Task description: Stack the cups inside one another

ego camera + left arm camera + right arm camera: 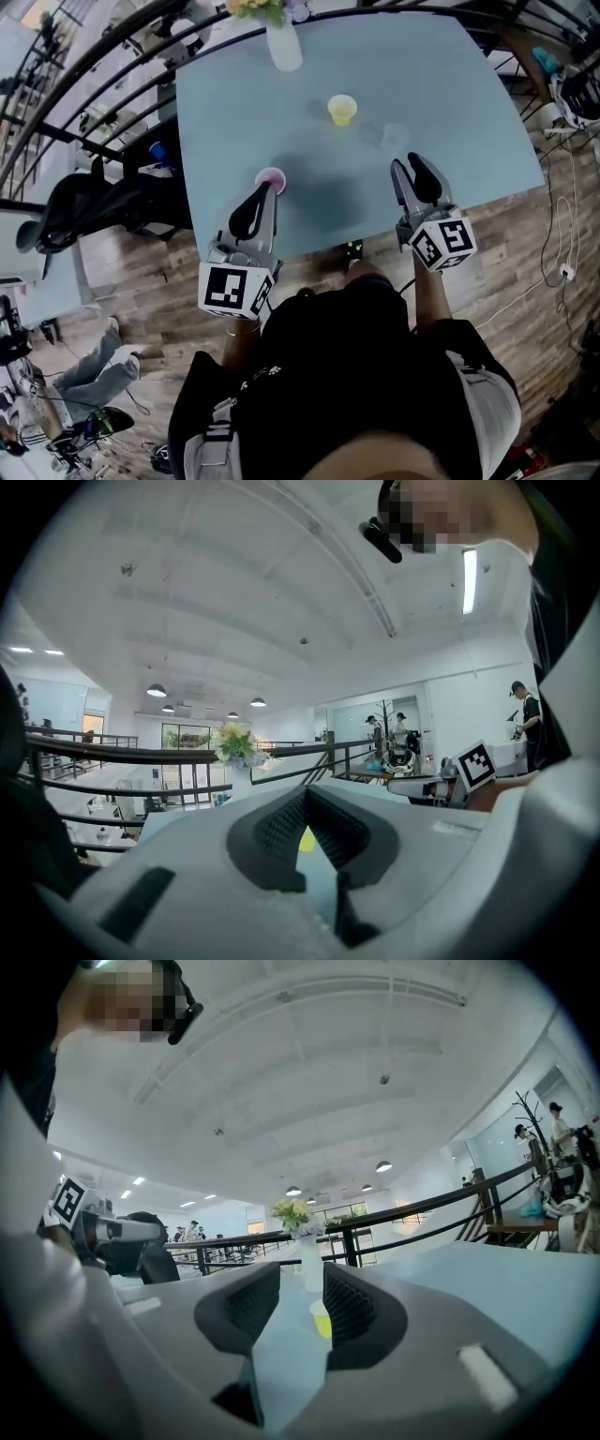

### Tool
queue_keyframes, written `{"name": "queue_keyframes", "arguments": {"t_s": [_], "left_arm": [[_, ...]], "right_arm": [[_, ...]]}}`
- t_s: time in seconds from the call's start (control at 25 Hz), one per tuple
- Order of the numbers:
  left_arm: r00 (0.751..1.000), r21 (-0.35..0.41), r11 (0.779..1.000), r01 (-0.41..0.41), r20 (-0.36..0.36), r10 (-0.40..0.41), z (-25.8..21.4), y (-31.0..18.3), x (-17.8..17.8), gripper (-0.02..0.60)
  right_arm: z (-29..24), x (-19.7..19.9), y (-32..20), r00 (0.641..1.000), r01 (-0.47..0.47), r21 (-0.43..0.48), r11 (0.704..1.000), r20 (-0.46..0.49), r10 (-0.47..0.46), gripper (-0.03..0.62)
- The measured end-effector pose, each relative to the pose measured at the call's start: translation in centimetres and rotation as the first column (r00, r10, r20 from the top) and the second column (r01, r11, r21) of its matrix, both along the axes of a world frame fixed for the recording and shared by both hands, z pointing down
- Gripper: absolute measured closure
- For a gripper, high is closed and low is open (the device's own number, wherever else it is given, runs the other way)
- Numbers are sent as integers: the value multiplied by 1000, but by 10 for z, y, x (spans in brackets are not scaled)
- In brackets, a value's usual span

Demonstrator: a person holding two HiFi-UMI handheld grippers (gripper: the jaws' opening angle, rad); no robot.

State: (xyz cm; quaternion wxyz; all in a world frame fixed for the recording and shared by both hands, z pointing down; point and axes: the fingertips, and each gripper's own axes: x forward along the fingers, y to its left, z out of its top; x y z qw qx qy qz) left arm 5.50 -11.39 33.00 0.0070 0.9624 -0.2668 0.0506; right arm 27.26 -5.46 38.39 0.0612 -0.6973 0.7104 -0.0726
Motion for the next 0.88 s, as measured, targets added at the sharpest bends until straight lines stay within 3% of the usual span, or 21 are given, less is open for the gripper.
{"name": "queue_keyframes", "arguments": {"t_s": [0.48, 0.88], "left_arm": [[995, 1, 995, 96, 30, -96, 2, -19, 4, 592], [986, -21, 987, 162, 41, -161, 5, -32, 20, 592]], "right_arm": [[42, 35, -40, 1000, 14, -117, 993, -15, -16, 372], [94, 71, -59, 997, 32, -288, 957, -57, -51, 297]]}}
